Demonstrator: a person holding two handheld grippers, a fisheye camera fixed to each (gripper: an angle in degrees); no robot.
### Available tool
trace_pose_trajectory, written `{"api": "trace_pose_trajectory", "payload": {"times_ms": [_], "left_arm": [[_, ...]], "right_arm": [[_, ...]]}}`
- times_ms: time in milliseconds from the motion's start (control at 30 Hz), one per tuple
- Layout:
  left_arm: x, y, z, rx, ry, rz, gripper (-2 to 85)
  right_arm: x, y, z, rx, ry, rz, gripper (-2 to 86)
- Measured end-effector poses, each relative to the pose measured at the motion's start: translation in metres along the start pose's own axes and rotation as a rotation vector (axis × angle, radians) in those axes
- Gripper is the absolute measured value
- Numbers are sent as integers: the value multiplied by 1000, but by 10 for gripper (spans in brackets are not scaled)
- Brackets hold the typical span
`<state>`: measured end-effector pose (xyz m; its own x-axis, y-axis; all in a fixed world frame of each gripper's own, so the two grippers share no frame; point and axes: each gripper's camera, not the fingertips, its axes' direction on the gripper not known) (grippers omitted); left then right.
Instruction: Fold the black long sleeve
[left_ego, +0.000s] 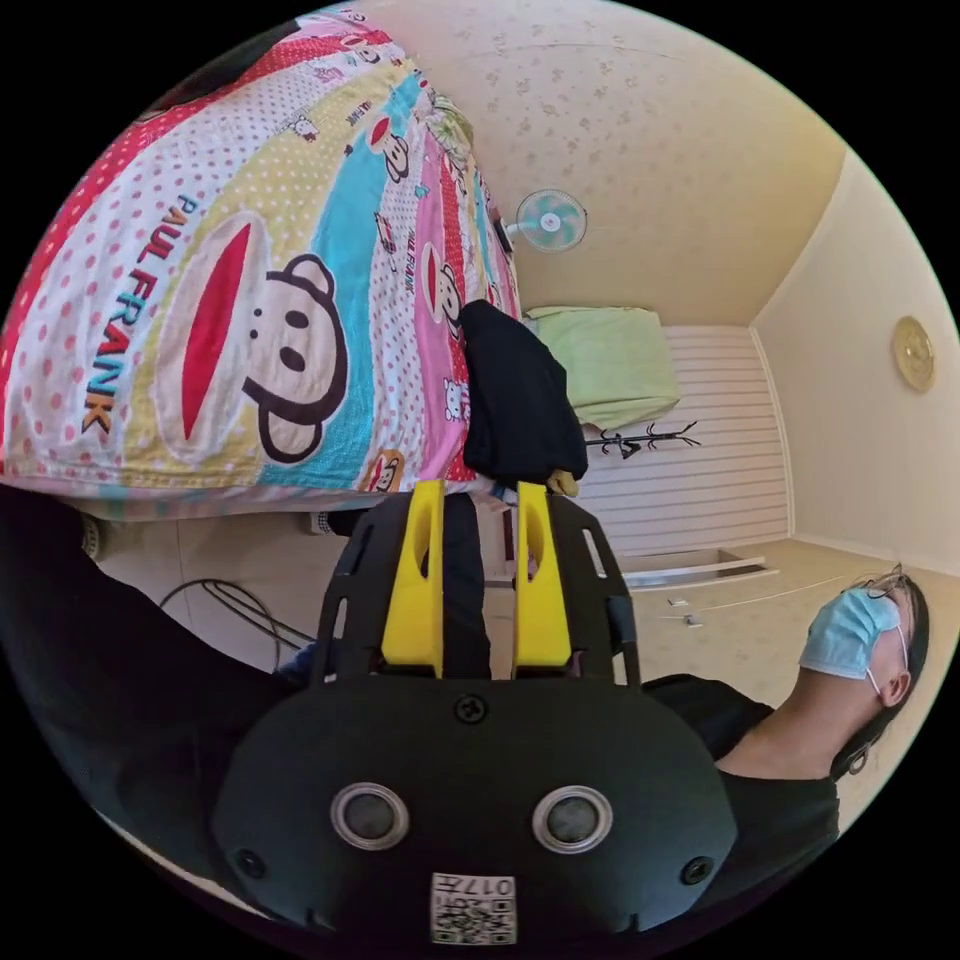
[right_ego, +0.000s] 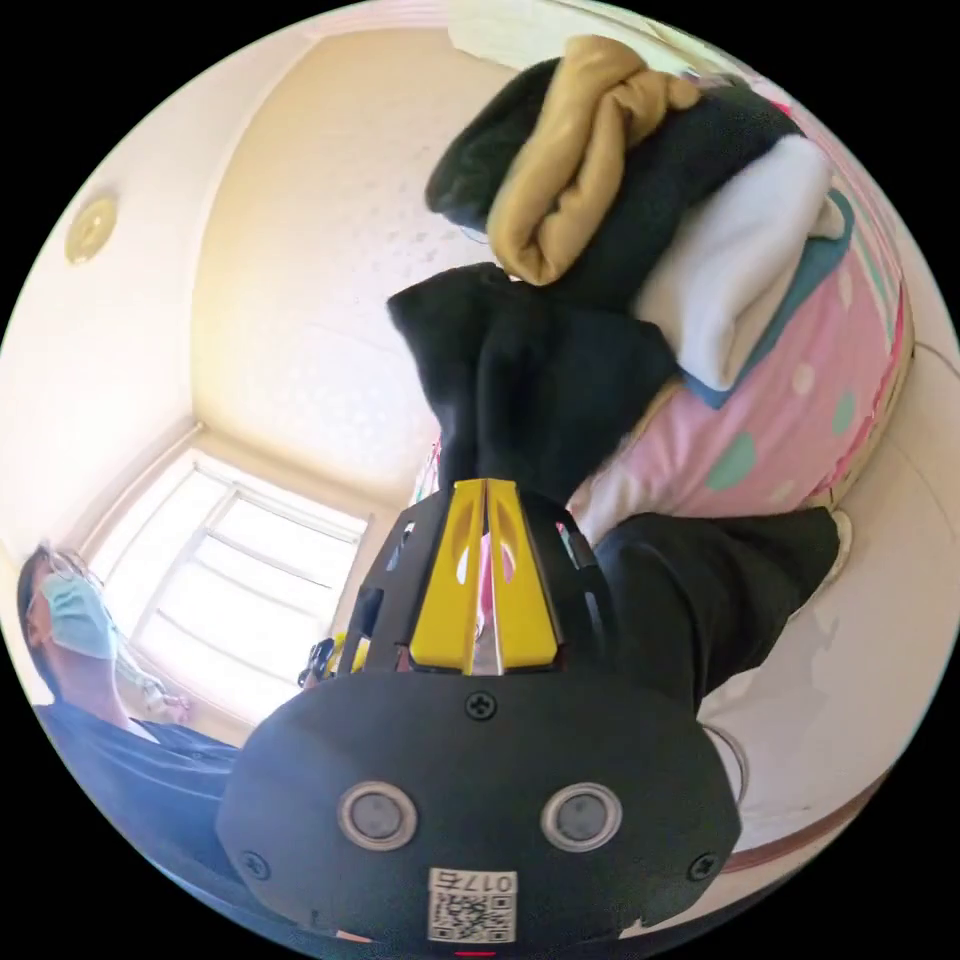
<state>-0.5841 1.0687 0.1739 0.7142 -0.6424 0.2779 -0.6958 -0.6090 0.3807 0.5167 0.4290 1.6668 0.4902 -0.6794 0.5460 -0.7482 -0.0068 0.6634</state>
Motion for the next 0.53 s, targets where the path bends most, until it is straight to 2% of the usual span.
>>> {"api": "trace_pose_trajectory", "payload": {"times_ms": [67, 133, 200, 233, 300, 333, 400, 500, 533], "left_arm": [[10, -17, 2, -26, -78, 50, 105], [25, -38, 6, -81, -248, 117, 99], [38, -69, 24, -204, -576, 179, 87], [38, -78, 30, -229, -665, 181, 82], [24, -112, 56, -320, -931, 190, 55], [17, -120, 64, -354, -975, 185, 50], [-16, -147, 98, -552, -1107, 110, 38], [-34, -167, 126, -671, -1123, 76, 27], [-34, -170, 127, -673, -1113, 74, 25]], "right_arm": [[-47, 9, 29, -13, 51, -155, 8], [-98, 19, 76, -74, 147, -311, 6], [-149, 29, 170, -261, 243, -480, 5], [-159, 31, 201, -333, 259, -525, 4], [-178, 48, 336, -683, 399, -620, 3], [-178, 55, 372, -773, 449, -640, 3], [-169, 102, 510, -1193, 617, -730, 2], [-136, 167, 636, -1503, 756, -784, 2], [-126, 177, 656, -1541, 802, -797, 2]]}}
